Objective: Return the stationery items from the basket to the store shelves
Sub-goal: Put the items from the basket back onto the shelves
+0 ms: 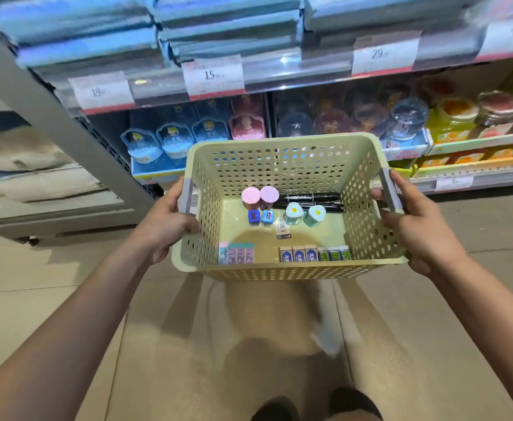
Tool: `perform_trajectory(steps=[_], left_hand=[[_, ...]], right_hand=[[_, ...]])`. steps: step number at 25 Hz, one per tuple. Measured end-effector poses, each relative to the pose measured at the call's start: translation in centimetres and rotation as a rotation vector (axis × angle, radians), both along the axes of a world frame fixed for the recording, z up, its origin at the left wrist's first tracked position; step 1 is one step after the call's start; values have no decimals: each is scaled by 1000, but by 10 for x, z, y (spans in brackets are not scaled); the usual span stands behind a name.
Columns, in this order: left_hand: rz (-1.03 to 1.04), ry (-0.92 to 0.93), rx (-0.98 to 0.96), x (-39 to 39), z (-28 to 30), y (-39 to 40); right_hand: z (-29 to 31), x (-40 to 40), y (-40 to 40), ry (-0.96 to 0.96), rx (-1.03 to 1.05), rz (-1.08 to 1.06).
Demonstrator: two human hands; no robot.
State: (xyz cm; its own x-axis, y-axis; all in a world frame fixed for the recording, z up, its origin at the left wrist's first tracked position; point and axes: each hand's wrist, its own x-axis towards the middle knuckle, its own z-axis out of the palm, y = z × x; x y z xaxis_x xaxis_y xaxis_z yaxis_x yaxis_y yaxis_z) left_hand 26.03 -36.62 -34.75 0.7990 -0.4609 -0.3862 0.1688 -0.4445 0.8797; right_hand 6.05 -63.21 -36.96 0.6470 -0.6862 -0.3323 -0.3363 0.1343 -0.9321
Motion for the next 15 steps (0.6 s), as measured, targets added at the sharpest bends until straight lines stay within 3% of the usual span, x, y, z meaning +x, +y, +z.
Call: perform_trajectory(steps=[6, 15], left_hand=[[-51, -49, 36, -2, 72, 5], [-71, 17, -48, -21, 188, 17]], right_hand=[[77, -1, 5, 10, -6, -17], [195, -27, 6, 13, 31, -28]])
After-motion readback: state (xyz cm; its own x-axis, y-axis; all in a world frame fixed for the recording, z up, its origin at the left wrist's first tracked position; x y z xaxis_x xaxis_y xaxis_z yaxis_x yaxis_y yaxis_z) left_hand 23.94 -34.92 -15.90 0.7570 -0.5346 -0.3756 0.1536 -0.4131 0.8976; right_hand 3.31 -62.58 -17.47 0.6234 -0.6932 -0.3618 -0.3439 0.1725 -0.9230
